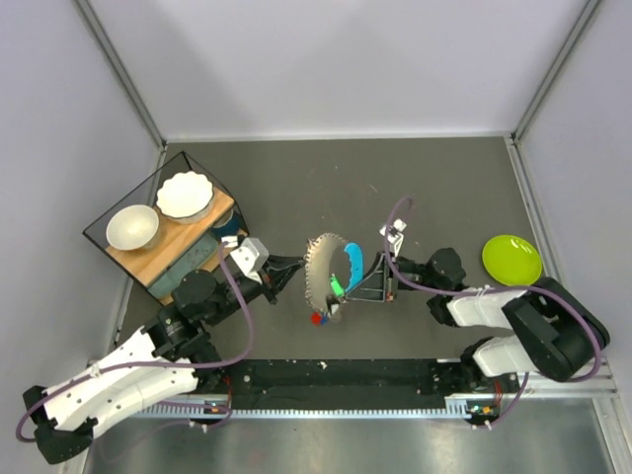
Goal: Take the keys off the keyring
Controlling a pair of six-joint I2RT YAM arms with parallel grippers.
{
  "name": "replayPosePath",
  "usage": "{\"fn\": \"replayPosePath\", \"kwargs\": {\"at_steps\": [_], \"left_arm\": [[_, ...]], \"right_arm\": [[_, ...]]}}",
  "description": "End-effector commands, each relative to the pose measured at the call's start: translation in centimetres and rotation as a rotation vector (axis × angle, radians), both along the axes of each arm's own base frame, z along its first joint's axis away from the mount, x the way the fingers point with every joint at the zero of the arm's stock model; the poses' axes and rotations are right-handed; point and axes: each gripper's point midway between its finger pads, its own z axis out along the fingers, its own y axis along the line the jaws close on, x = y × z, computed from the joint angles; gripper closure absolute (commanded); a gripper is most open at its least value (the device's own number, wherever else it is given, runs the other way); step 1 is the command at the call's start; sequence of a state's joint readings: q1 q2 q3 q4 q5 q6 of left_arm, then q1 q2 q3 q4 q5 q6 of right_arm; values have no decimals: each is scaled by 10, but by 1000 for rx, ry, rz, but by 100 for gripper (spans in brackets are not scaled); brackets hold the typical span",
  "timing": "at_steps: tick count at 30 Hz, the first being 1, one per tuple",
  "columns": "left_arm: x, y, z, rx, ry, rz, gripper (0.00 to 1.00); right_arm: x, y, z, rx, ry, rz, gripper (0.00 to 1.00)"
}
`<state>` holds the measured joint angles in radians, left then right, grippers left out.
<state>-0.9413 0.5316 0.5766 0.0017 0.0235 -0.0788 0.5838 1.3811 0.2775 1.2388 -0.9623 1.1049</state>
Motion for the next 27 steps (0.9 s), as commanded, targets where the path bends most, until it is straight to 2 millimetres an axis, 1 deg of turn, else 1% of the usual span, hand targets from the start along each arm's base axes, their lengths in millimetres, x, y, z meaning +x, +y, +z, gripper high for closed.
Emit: {"fn": "replayPosePath", "kwargs": {"at_steps": [1, 3, 4, 6, 7, 9, 10, 11, 12, 14, 15, 16, 17, 18, 19, 20, 21, 22, 23, 24, 25, 26, 27], "left_arm": [[-6, -7, 1, -61, 19, -36, 100], [-7, -7, 0, -75, 22, -38, 100], [-6, -7, -3, -74, 26, -37, 100], [-7, -7, -4, -80, 33, -38, 100], [-7, -7, -5, -81, 34, -38, 100], [-7, -7, -7, -83, 39, -36, 100], [-6, -6, -7, -80, 41, -33, 100], [-6, -6, -8, -79, 44, -32, 100], [-5, -5, -8, -77, 46, -26, 100], [-2, -3, -11, -76, 64, 3, 100], [3, 1, -12, -78, 77, 40, 100], [11, 6, -11, -89, 89, 94, 97], [13, 9, -17, -85, 131, 122, 84], [15, 11, -17, -86, 146, 141, 67], [16, 13, -13, -96, 153, 156, 41], [15, 14, -18, -86, 187, 162, 33], [13, 14, -21, -78, 208, 160, 25], [11, 14, -16, -91, 215, 147, 20], [2, 9, -13, -105, 230, 95, 16], [-2, 8, -6, -131, 231, 70, 14], [-7, 6, -2, -151, 233, 44, 13], [-18, 1, 4, -173, 237, -22, 12], [-21, 1, 13, -206, 217, -44, 12]], "right_arm": [[-10, -12, 74, 250, -383, -34, 82], [-9, -11, 75, 253, -379, -34, 70], [-9, -11, 76, 255, -378, -36, 61], [-8, -12, 78, 261, -385, -44, 60], [-7, -11, 79, 264, -386, -48, 62], [-9, -12, 83, 274, -401, -52, 79], [-7, -13, 84, 279, -407, -71, 91], [-7, -14, 86, 285, -419, -80, 97], [-8, -15, 87, 290, -427, -87, 100], [-8, -17, 91, 299, -441, -104, 100], [-7, -18, 93, 301, -444, -108, 100], [-7, -19, 100, 312, -467, -118, 100], [-4, -18, 99, 296, -455, -127, 100], [-1, -18, 100, 285, -463, -137, 100], [0, -19, 109, 288, -530, -147, 100], [6, -16, 99, 225, -492, -155, 100], [9, -16, 99, 200, -515, -165, 100], [14, -15, 106, 182, -616, -183, 100], [12, -17, 102, 131, -612, -182, 100], [12, -18, 111, 127, -673, -180, 100], [11, -19, 115, 113, -778, -182, 100], [7, -23, 124, 119, -848, -192, 100], [8, -24, 127, 83, -859, -189, 100]]}}
